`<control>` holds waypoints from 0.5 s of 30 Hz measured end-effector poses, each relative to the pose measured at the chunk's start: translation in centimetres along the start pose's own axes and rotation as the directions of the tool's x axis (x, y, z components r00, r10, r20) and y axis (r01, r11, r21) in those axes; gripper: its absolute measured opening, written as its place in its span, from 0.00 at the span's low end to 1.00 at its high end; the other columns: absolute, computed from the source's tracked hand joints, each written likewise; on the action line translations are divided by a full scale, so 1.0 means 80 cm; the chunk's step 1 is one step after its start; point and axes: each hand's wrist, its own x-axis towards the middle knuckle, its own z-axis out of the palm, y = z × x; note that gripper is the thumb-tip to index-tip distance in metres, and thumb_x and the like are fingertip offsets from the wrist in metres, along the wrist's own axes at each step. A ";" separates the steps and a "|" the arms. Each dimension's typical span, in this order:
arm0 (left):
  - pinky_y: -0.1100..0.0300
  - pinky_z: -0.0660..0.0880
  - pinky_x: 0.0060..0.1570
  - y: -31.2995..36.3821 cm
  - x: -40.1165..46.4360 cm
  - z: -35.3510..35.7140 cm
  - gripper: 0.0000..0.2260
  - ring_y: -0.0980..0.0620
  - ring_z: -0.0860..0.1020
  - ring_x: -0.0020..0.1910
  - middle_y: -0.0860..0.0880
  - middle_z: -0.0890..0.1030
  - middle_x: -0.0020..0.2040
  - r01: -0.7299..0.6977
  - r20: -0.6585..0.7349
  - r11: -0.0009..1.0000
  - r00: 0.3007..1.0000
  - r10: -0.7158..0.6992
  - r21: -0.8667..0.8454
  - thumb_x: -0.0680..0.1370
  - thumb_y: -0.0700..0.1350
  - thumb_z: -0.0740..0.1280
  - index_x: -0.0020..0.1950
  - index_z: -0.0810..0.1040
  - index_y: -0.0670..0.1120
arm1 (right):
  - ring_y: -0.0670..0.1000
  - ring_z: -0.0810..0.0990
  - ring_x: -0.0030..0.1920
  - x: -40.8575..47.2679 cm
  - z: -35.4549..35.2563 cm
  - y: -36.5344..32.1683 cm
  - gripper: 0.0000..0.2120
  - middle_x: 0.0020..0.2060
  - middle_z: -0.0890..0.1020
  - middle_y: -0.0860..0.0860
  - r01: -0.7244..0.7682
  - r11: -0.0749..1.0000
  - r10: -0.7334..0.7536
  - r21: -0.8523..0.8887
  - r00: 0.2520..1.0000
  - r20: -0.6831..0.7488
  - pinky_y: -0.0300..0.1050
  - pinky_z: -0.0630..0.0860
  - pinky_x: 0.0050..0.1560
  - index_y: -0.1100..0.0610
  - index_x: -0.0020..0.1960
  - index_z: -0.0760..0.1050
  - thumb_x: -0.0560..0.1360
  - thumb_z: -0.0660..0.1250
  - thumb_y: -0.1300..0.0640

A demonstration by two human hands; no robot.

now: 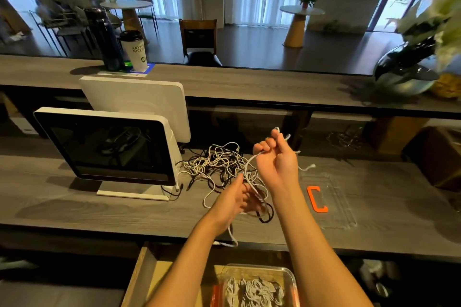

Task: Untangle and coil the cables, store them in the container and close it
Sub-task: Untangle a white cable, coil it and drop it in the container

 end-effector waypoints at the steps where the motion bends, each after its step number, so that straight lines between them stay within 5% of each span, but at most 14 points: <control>1: 0.55 0.77 0.48 -0.001 -0.002 -0.004 0.30 0.48 0.81 0.39 0.45 0.81 0.39 -0.007 0.022 0.999 1.000 0.006 0.036 0.81 0.63 0.48 0.52 0.78 0.40 | 0.46 0.64 0.30 0.005 -0.002 -0.005 0.14 0.29 0.68 0.48 0.015 0.999 -0.016 -0.034 1.000 -0.024 0.39 0.63 0.38 0.58 0.45 0.75 0.84 0.55 0.56; 4: 0.63 0.67 0.29 -0.001 -0.004 -0.017 0.29 0.54 0.71 0.28 0.50 0.76 0.33 -0.039 0.047 0.991 0.998 0.033 0.128 0.80 0.66 0.51 0.48 0.81 0.45 | 0.46 0.68 0.31 0.017 -0.016 -0.021 0.12 0.30 0.71 0.49 0.043 0.993 -0.056 -0.113 0.992 -0.111 0.38 0.68 0.39 0.58 0.47 0.76 0.84 0.57 0.56; 6: 0.62 0.58 0.27 -0.001 -0.005 -0.025 0.30 0.55 0.63 0.26 0.52 0.71 0.29 -0.079 0.031 0.993 0.997 0.077 0.086 0.80 0.67 0.49 0.42 0.81 0.48 | 0.47 0.74 0.35 0.018 -0.028 -0.030 0.11 0.34 0.75 0.50 0.053 0.973 -0.093 -0.222 0.981 -0.171 0.40 0.74 0.46 0.58 0.50 0.78 0.83 0.59 0.55; 10: 0.63 0.54 0.22 0.017 -0.007 -0.033 0.21 0.55 0.58 0.21 0.52 0.62 0.26 -0.221 -0.114 0.960 0.972 0.203 -0.174 0.81 0.59 0.54 0.39 0.75 0.46 | 0.50 0.80 0.45 0.015 -0.059 -0.024 0.17 0.47 0.81 0.55 -0.084 0.861 -0.025 -0.501 0.978 -0.207 0.43 0.79 0.50 0.60 0.55 0.79 0.84 0.57 0.50; 15: 0.64 0.53 0.17 0.047 0.007 -0.030 0.19 0.58 0.56 0.18 0.54 0.60 0.23 -0.226 -0.187 0.769 0.972 0.140 -0.598 0.85 0.55 0.51 0.40 0.68 0.46 | 0.53 0.82 0.53 -0.020 -0.082 0.026 0.27 0.52 0.84 0.56 -0.256 0.654 0.241 -0.712 0.963 -0.124 0.46 0.77 0.56 0.62 0.59 0.78 0.83 0.52 0.41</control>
